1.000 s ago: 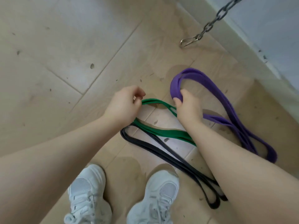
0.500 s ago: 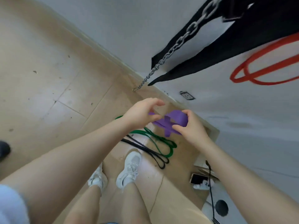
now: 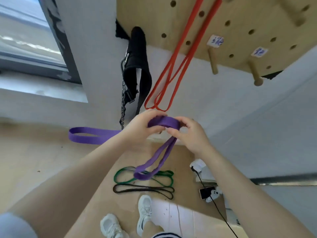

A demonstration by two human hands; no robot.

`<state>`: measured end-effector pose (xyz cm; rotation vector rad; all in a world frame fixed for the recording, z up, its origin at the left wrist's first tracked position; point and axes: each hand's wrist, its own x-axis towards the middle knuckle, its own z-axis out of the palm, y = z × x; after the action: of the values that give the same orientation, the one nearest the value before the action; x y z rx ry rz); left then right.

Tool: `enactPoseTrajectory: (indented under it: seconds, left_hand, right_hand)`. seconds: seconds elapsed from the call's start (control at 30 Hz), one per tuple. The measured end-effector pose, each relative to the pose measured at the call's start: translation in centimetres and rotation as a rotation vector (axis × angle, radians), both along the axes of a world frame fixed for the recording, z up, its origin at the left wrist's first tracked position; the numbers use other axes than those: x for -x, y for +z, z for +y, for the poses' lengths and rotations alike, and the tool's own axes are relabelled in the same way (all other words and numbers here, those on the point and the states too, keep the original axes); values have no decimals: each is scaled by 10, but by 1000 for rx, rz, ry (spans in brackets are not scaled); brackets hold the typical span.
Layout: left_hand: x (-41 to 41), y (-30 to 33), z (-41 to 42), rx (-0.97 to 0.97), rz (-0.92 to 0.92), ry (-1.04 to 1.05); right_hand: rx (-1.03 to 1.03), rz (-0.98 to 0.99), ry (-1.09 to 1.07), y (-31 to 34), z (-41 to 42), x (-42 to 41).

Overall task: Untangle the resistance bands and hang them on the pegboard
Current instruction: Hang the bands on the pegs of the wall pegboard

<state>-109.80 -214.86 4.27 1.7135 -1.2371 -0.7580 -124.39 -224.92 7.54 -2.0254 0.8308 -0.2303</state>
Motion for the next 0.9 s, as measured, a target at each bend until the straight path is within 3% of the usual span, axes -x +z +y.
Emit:
enactPoseTrajectory:
  seconds: [0.17, 0.43, 0.8, 0.9]
  left_hand:
    - [6, 54, -10, 36, -16, -63]
    - [53, 109, -70, 120, -64, -67]
    - [129, 145, -210, 179, -82, 101]
    - [124, 147, -241, 226, -100, 175]
  right_hand:
    - [-64, -166, -103, 41, -4, 19]
    - [175, -258, -132, 91, -58, 68]
    - [207, -360, -239, 113, -197, 119]
    - [248, -382, -165, 119, -232, 111]
